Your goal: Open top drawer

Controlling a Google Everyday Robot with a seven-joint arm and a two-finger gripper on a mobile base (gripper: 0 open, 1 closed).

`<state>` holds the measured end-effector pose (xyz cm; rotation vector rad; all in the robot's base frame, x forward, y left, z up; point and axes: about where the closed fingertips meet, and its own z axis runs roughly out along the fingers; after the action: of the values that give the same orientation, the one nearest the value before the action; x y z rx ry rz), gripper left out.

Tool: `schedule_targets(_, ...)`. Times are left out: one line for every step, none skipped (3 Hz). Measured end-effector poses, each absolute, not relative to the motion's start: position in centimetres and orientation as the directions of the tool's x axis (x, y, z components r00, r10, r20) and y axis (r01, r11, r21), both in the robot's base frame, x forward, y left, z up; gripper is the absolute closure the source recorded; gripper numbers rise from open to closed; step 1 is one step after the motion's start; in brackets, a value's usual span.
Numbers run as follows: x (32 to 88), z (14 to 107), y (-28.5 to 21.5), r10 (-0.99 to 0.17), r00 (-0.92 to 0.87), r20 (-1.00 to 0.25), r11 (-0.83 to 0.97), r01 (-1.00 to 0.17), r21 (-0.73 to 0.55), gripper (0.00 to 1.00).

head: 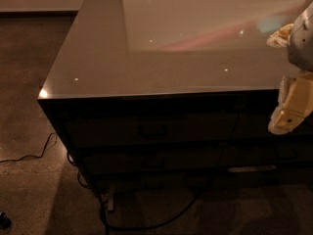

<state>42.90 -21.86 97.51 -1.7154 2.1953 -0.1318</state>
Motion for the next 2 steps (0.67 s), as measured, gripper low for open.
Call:
schedule_targets(42.9, 97.5, -21.86, -0.955, -0.205, -0.215, 0.262, -0.922, -0.284, 0.0)
schedule_targets(42.96, 97.05, -21.4, -0.95, -0.17, -0.264, 0.239, -0.937, -0.256, 0.0)
